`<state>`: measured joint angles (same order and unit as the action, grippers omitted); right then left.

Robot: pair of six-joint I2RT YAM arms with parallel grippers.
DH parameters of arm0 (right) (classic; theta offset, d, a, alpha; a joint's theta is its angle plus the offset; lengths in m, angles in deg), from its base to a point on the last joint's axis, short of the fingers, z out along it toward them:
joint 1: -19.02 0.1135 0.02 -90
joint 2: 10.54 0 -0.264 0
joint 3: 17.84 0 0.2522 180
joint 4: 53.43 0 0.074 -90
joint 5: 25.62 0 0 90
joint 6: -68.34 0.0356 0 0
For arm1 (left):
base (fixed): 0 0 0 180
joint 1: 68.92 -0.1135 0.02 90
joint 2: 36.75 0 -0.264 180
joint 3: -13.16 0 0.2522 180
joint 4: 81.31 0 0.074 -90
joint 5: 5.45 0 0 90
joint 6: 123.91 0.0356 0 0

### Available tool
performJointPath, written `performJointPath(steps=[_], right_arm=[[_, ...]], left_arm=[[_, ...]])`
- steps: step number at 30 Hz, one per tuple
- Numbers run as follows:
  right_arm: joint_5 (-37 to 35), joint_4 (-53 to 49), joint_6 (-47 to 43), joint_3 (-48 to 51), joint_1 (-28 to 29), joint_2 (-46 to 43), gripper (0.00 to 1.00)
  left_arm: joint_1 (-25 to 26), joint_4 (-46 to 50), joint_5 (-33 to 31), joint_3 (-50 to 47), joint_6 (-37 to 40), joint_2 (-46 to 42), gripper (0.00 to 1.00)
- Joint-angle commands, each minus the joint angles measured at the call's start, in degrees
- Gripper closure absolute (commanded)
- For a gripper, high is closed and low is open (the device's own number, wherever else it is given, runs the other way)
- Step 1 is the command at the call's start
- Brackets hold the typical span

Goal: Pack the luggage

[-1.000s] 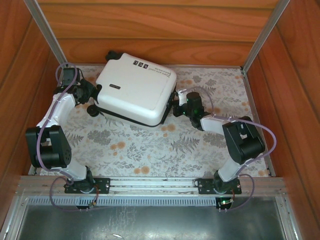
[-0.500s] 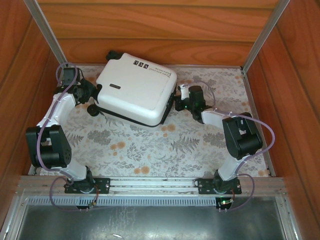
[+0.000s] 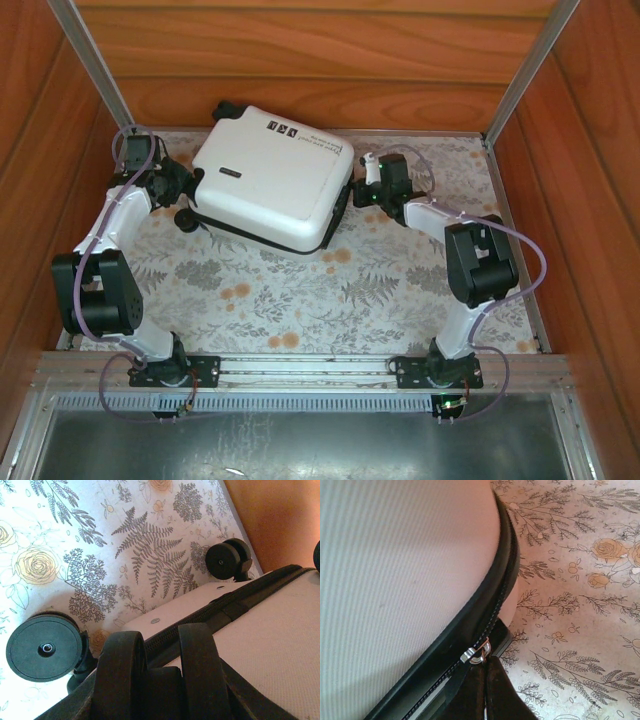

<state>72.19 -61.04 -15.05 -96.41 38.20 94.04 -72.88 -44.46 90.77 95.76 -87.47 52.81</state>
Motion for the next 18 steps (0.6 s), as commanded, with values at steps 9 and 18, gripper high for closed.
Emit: performJointPath(steps=[9,18], right_arm=[[-4.04,-10.22,3.65,-10.99,-7.69,6.55,1.0],[-0.12,-10.35,5.21,-15.38,-9.42,10.33,1.0]], left_arm=[[-0.87,7.14,-6.67,-2.53,13.66,2.9,1.0],[-0.87,7.12,-6.74,-2.35,13.88,2.99,1.0]])
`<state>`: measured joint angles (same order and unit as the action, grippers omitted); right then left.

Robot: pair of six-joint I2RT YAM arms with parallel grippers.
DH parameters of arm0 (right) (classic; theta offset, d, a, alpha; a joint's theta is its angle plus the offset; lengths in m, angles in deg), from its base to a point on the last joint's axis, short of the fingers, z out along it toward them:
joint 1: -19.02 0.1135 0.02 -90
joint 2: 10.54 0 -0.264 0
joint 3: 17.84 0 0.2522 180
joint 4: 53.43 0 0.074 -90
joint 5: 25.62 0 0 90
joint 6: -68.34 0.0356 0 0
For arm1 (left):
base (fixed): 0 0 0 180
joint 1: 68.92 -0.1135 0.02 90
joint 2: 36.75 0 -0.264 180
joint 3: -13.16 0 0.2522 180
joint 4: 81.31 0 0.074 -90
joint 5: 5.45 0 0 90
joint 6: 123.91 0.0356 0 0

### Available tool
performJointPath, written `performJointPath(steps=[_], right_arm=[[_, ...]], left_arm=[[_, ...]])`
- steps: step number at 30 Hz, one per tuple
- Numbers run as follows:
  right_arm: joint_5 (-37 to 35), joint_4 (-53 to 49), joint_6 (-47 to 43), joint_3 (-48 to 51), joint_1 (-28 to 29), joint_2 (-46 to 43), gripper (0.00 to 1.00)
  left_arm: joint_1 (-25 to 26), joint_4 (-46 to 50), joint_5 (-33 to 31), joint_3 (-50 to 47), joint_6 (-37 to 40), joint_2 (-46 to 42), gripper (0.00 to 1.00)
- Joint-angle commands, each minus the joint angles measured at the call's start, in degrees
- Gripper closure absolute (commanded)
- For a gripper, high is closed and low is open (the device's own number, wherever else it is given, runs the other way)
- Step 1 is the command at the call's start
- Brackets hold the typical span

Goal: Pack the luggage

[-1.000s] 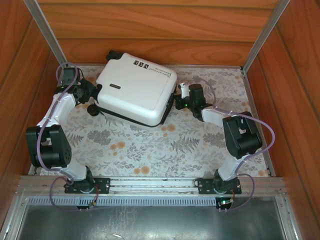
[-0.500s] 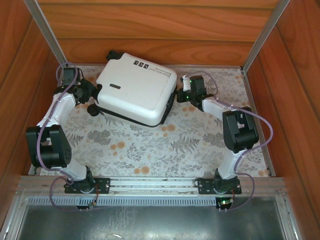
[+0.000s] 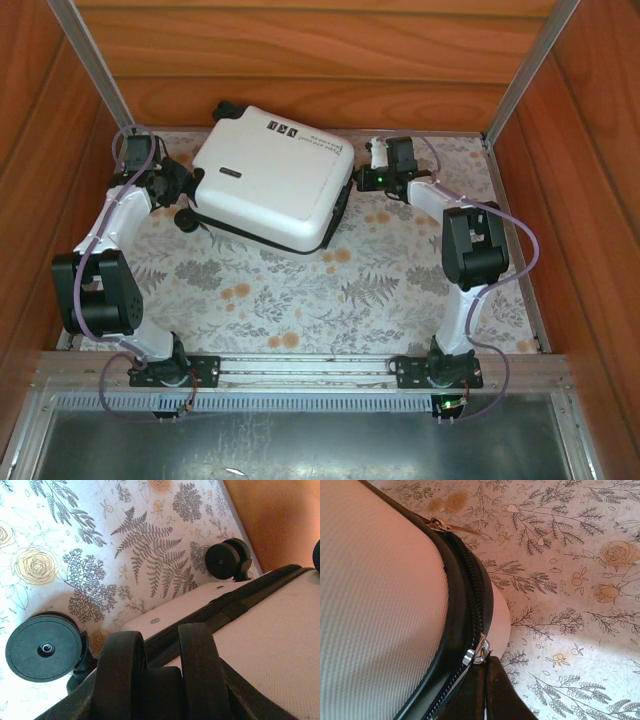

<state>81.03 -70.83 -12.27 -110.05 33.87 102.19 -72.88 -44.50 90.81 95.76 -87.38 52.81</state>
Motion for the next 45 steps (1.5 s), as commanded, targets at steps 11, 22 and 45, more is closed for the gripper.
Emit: performJointPath(steps=[11,22,45], right_arm=[[-8.11,0.54,0.65,-3.5,-5.86,3.1,0.99],[-6.59,-0.39,-2.75,-7.94,-6.11,5.46,1.0],[2.91,-4.65,-6.61,-18.06,-5.91,6.59,0.63]], left_arm=[[-0.91,7.19,-7.14,-2.33,13.99,3.08,1.0],[-0.95,7.36,-7.67,-2.35,14.27,3.11,1.0],[-0.7,7.44,-16.08,-4.72,14.11,-12.39,0.37]])
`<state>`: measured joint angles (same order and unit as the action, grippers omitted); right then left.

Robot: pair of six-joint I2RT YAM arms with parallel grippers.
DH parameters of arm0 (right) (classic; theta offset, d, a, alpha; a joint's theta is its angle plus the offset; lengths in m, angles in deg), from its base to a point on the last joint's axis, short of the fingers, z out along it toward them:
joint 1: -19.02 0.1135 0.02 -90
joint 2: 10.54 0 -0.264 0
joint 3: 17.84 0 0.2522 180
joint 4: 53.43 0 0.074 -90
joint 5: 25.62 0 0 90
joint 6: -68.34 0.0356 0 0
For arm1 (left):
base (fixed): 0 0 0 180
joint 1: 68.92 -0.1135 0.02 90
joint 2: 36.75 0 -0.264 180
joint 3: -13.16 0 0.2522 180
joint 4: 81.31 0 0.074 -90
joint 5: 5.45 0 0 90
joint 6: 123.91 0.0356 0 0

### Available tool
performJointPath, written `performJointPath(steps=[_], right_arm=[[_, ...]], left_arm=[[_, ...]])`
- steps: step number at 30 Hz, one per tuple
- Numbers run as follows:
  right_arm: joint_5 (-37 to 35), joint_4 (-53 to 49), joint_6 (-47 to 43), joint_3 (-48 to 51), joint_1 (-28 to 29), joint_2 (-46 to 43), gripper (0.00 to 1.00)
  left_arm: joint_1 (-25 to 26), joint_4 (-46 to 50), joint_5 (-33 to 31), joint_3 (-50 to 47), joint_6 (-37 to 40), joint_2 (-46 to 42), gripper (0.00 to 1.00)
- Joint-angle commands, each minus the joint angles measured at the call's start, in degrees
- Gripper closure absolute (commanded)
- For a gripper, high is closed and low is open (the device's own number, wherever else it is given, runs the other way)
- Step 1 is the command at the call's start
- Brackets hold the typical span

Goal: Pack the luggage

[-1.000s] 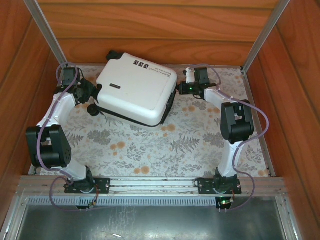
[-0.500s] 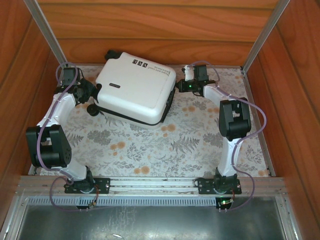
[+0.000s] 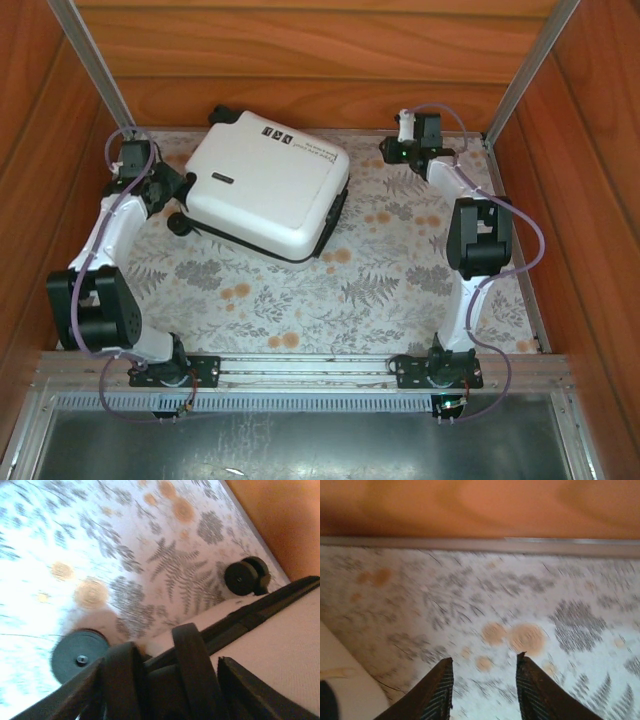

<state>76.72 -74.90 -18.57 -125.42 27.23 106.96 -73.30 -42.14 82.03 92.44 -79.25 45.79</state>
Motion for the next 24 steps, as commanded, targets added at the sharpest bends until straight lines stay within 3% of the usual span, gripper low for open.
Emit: performJointPath(steps=[1,5,8,11,15,17,24], right_arm=[[9.06,-0.56,0.01,-3.25,0.97,2.23,0.64],[15.3,-1.79,-0.37,-5.14,3.0,3.81,0.69],[17.32,-4.6,-1.73,-8.03,4.63,5.95,0.69],[21.58,-9.78,-2.97,-13.79,5.65,9.66,0.69],[30.72,-20.07,-8.63,-22.29,7.66,15.01,0.7],[33.93,-21.32,-11.53,-21.54,8.65,14.57,0.7],[44.18,-5.04,-15.61,0.18,11.29,1.2,0.71]], left_arm=[[-0.28,5.17,-8.13,-2.35,5.67,-7.2,0.37],[-0.19,5.78,-13.25,-8.23,3.01,-16.21,0.37],[-0.12,6.2,-15.51,-12.76,0.78,-20.48,0.51],[-0.02,6.59,-13.86,-15.92,-0.91,-20.34,0.63],[0.67,4.98,-7.98,-16.21,-2.47,-14.53,0.64],[1.27,4.16,-4.99,-13.73,-1.67,-9.65,0.64],[3.05,2.53,-1.9,-0.94,2.34,7.14,0.64]])
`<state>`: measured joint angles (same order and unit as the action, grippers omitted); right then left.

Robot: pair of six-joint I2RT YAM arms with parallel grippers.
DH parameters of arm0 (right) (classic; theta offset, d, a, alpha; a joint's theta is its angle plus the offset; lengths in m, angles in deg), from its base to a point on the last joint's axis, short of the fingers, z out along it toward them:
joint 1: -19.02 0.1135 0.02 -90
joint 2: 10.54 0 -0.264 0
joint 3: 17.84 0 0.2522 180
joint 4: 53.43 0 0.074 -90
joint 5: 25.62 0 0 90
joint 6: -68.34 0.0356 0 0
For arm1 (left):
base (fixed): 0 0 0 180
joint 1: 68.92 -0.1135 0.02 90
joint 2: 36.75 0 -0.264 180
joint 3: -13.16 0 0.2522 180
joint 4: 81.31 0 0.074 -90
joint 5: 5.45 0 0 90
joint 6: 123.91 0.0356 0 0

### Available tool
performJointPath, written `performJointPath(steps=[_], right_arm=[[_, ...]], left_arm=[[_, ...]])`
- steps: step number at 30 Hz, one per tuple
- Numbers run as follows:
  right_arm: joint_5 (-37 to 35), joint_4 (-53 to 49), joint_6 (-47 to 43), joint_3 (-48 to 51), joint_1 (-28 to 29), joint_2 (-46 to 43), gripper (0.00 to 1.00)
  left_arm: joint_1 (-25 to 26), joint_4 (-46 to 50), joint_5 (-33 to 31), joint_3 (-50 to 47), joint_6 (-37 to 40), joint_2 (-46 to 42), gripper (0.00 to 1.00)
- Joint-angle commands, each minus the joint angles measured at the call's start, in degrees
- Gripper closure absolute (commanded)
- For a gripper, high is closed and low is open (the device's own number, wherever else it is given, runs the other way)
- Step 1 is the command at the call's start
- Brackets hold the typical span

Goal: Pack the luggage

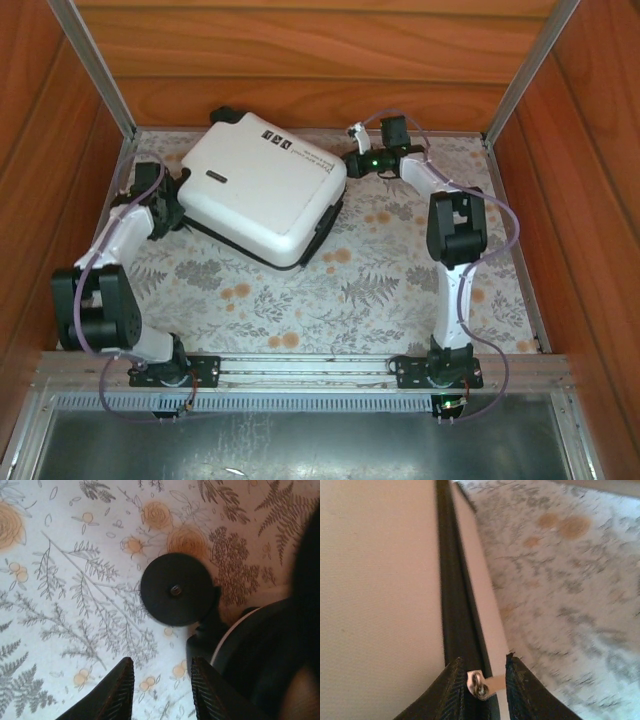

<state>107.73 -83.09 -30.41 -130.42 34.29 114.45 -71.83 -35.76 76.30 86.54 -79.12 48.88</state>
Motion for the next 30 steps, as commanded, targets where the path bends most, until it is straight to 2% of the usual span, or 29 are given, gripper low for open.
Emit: performJointPath(steps=[1,8,13,16,19,23,24,25,27,30], right_arm=[[13.56,3.15,-4.78,6.76,4.76,-7.64,0.71],[9.79,3.13,-8.03,17.05,10.95,-13.81,0.71],[2.59,7.96,-4.37,24.28,15.41,-16.62,0.71],[-3.77,12.14,1.6,28.13,15.88,-19.19,0.68],[-11.29,12.86,5.11,30.4,15.81,-22.65,0.7],[-22.17,10.92,7.72,32.33,15.7,-28.03,0.7],[-25.59,9.98,8.16,32.73,15.67,-29.24,0.69],[-28.78,9.05,8.22,33.19,15.58,-31.9,0.69],[-34.68,8.07,8.58,34.89,15.15,-35.29,0.67],[-43.84,8.54,10.17,38.62,13.59,-41.17,0.65]], left_arm=[[1.59,-4.37,4.09,6.36,2.38,5.47,0.64],[4.57,-8.4,7.26,12.94,3.0,12.32,0.63],[6.54,-10.67,6.66,10.41,3.89,10.97,0.59],[6.57,-12.27,2.84,5.8,6.73,4.28,0.46],[6.61,-12.28,-3.21,1.2,12.41,-6.72,0.36],[7.12,-10.66,-4.09,-3.03,22.44,-25.51,0.31],[7.31,-9.13,-1.67,-3.13,24.77,-30.31,0.21],[7.44,-6.67,1.71,-2.32,27.04,-34.39,0.18],[8.03,-1.07,9.11,0.7,32.67,-39.99,0.18],[11.02,11.05,21.16,8.7,40.74,-42.57,0.21]])
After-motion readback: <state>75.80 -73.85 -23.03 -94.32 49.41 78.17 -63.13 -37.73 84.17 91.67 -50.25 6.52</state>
